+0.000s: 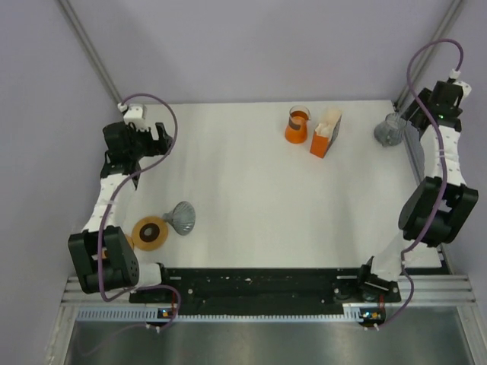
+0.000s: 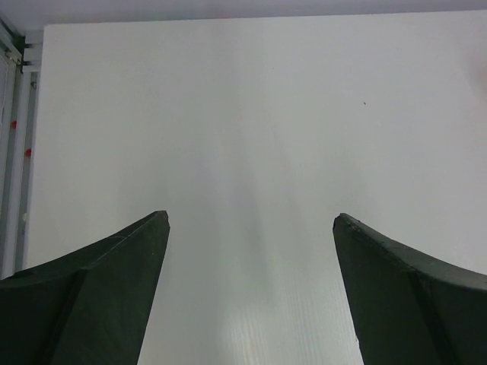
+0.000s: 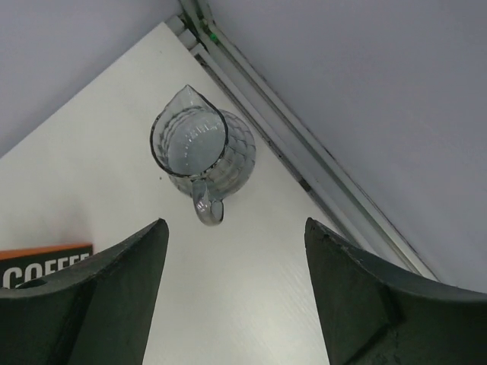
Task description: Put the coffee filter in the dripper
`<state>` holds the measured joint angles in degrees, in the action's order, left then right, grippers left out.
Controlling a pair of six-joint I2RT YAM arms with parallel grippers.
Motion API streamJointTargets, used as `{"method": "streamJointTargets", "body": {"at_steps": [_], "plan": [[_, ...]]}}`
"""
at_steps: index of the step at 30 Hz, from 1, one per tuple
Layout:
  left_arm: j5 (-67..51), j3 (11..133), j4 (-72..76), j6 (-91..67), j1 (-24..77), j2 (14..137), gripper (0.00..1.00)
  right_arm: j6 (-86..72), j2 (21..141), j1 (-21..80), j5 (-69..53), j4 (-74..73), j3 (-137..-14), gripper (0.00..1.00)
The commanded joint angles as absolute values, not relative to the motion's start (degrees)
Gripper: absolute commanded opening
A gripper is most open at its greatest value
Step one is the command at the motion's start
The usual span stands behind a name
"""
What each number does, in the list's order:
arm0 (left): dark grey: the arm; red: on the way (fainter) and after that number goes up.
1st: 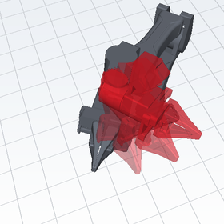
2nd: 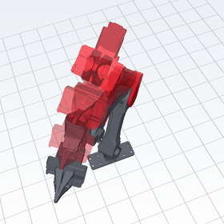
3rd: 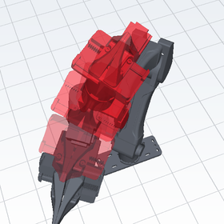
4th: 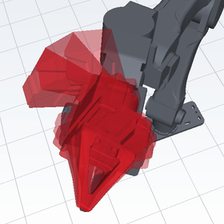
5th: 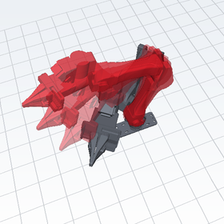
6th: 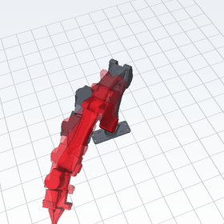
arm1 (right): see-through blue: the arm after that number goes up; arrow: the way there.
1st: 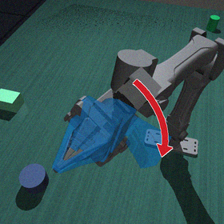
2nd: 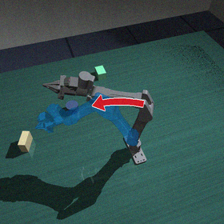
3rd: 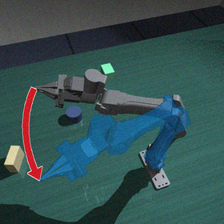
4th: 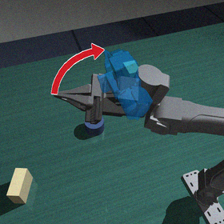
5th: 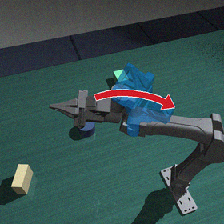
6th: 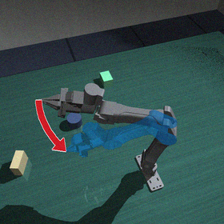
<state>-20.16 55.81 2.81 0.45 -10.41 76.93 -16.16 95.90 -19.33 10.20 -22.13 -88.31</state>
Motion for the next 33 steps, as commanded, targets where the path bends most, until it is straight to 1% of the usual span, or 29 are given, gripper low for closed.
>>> {"method": "streamJointTargets", "body": {"at_steps": [1,5,9,11,20,21,24,28,30,33], "plan": [[-21.00,61.78,-9.48,1.41,-10.63,78.05,0.94,-19.15,105.35,-20.47,7.12,-28.29,-99.82,0.72],[-20.83,62.84,-11.95,1.32,-10.55,78.57,0.91,-21.27,115.11,-21.71,8.17,-32.16,-108.26,0.70],[-19.60,63.28,-13.27,1.58,-10.55,79.54,0.90,-22.06,122.15,-21.71,7.65,-35.06,-116.44,0.62],[-18.90,63.54,-13.62,1.76,-10.55,79.72,0.89,-22.24,125.06,-21.80,7.65,-36.12,-118.90,0.58],[-17.84,64.86,-15.29,2.02,-10.55,81.03,0.86,-22.06,133.41,-21.71,4.84,-37.26,-124.89,0.53],[-17.84,64.86,-15.29,1.93,-10.55,81.21,0.86,-21.71,134.29,-21.80,4.31,-37.79,-125.68,0.51],[-17.67,65.21,-15.47,2.02,-10.55,81.21,0.86,-21.18,135.88,-21.71,3.08,-39.02,-127.27,0.37],[-17.75,65.39,-15.73,1.93,-10.55,81.21,0.85,-20.13,135.00,-21.71,3.69,-39.20,-126.65,0.14],[-18.02,65.30,-15.73,1.93,-10.55,81.04,0.85,-19.25,133.87,-21.71,4.39,-39.37,-126.13,0.01],[-18.28,65.22,-16.08,1.93,-10.55,80.42,0.85,-17.58,130.36,-21.71,5.62,-39.46,-123.85,0.00]]}}
